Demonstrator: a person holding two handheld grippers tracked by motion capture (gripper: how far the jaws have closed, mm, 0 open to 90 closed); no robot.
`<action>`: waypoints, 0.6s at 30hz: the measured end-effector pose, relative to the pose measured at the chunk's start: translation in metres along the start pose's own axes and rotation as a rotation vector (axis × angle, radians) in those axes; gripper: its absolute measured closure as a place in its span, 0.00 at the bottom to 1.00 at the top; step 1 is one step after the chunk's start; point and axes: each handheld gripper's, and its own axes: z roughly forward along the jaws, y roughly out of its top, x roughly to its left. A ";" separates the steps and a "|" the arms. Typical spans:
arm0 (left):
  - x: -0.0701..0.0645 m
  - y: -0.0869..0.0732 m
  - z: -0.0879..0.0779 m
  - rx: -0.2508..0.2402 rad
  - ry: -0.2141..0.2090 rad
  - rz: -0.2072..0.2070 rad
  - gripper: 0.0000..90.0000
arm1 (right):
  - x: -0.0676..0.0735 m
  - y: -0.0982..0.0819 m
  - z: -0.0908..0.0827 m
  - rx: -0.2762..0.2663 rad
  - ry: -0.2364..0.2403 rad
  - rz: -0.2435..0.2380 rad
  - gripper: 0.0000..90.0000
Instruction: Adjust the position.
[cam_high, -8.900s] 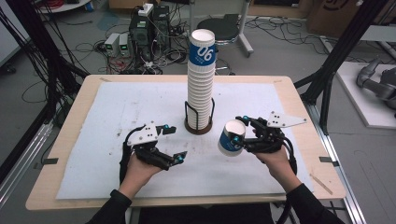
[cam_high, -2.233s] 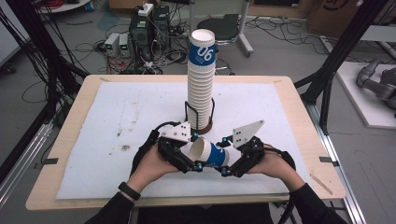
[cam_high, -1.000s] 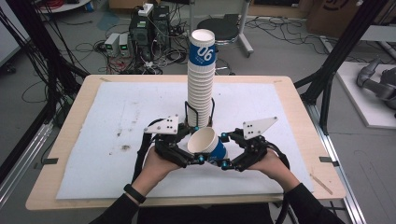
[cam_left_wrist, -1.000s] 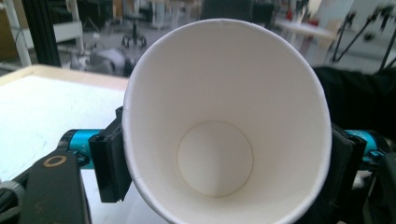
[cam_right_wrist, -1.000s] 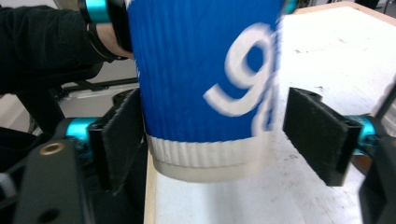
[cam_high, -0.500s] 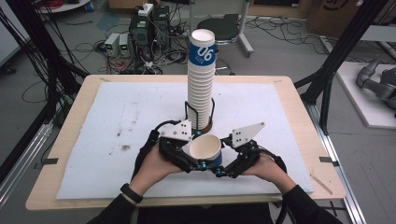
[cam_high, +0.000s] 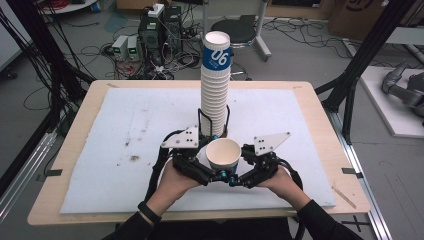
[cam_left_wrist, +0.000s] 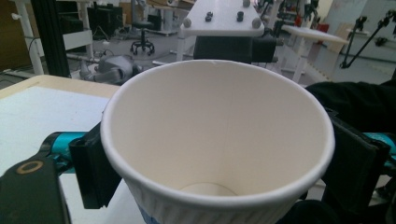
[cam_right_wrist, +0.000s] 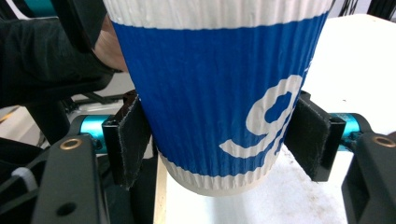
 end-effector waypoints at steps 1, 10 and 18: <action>0.000 0.000 0.000 -0.009 -0.001 -0.004 0.15 | 0.000 0.000 0.000 -0.004 0.000 0.002 0.32; 0.003 -0.001 -0.004 -0.031 -0.012 -0.021 0.23 | 0.001 -0.001 0.002 -0.033 -0.005 0.005 0.33; 0.005 -0.001 -0.004 -0.014 -0.012 -0.009 0.24 | 0.002 -0.004 0.005 -0.047 -0.007 0.017 0.32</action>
